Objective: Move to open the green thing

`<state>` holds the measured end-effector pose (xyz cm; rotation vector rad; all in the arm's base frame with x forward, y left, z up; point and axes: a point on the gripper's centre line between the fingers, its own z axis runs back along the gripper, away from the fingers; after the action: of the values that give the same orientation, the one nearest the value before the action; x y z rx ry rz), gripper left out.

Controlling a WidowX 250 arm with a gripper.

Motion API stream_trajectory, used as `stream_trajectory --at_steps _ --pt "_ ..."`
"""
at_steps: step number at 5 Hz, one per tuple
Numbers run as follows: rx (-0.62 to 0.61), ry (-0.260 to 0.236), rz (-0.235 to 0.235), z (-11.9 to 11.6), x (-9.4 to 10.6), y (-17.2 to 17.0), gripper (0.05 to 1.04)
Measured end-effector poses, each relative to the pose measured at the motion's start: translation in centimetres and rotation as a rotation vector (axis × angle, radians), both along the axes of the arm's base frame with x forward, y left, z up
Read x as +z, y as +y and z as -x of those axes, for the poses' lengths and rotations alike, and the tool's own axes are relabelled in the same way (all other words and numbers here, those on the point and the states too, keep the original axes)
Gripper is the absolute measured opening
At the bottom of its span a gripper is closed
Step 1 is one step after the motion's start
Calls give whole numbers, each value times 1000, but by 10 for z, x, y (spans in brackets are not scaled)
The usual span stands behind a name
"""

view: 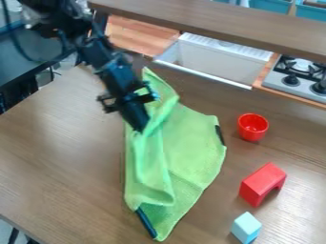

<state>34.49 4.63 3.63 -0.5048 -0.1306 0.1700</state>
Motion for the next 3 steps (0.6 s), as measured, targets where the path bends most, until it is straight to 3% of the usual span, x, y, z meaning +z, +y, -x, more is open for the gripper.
stream_trajectory --at_steps 2,3 --pt "8 34 17 31 -2 39 55" --pt "34 -2 26 42 14 56 55"
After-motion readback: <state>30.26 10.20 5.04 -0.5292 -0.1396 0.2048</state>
